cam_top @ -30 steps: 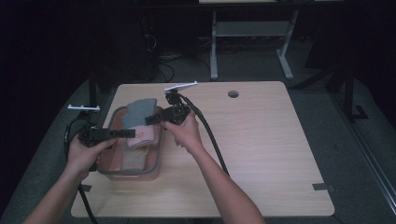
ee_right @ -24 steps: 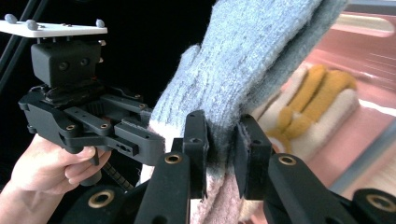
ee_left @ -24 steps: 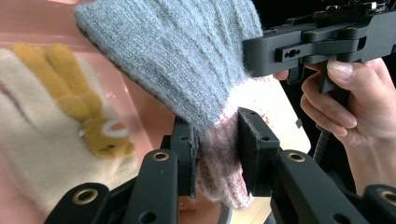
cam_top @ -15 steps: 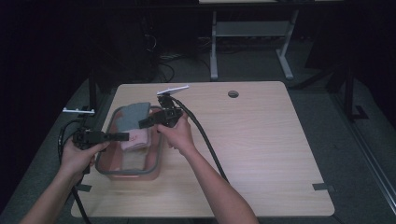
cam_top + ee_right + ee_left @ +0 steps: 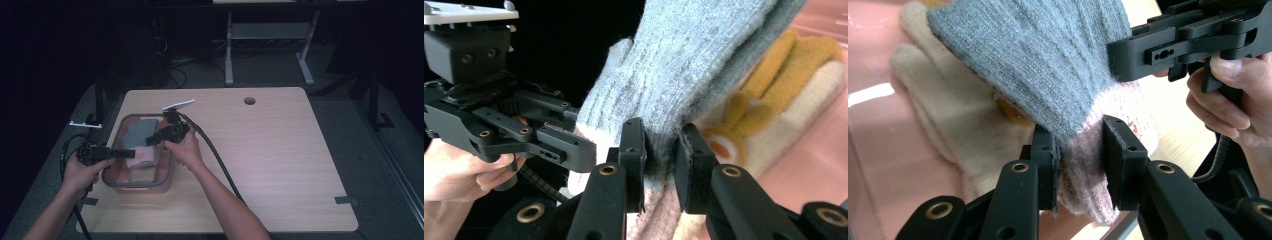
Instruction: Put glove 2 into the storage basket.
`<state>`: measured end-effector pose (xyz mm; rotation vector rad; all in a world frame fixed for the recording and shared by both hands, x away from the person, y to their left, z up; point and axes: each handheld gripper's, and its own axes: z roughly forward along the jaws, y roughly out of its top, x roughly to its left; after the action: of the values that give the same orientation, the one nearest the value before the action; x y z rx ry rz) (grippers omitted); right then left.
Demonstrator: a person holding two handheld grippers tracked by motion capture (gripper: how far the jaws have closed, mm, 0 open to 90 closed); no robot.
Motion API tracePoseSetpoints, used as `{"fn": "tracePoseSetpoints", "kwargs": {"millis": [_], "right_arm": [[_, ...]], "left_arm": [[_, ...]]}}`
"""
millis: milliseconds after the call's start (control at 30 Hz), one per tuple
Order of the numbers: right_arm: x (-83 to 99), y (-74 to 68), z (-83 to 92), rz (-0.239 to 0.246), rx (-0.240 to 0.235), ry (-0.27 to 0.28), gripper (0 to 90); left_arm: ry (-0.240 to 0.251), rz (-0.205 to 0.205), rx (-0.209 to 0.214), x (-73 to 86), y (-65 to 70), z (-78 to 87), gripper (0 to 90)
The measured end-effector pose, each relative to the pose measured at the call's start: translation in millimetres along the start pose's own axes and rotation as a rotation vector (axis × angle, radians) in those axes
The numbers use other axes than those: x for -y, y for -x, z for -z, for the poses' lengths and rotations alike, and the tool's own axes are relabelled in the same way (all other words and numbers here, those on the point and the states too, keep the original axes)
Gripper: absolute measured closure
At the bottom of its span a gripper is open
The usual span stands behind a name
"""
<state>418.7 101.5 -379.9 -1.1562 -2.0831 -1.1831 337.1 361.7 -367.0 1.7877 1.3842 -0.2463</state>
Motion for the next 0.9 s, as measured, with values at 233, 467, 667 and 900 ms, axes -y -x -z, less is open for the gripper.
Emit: {"fn": "tracePoseSetpoints", "kwargs": {"millis": [233,467,667,900], "right_arm": [[3.3,4.5,-7.2,-0.003,0.021,-0.022,75.5],[5.5,6.6,-8.6,0.002,0.050,-0.041,74.1],[7.3,10.0,-6.0,0.001,0.101,-0.055,73.2],[7.9,10.9,0.2,0.010,0.112,-0.045,73.3]], "left_arm": [[-0.021,-0.007,-0.025,3.7,-3.7,-5.1,69.7],[-0.039,-0.008,-0.044,5.6,-5.6,-11.4,69.7],[-0.062,0.008,-0.085,9.2,-9.8,-18.7,69.6],[-0.094,-0.002,-0.126,10.2,-12.6,-24.9,68.4]]}}
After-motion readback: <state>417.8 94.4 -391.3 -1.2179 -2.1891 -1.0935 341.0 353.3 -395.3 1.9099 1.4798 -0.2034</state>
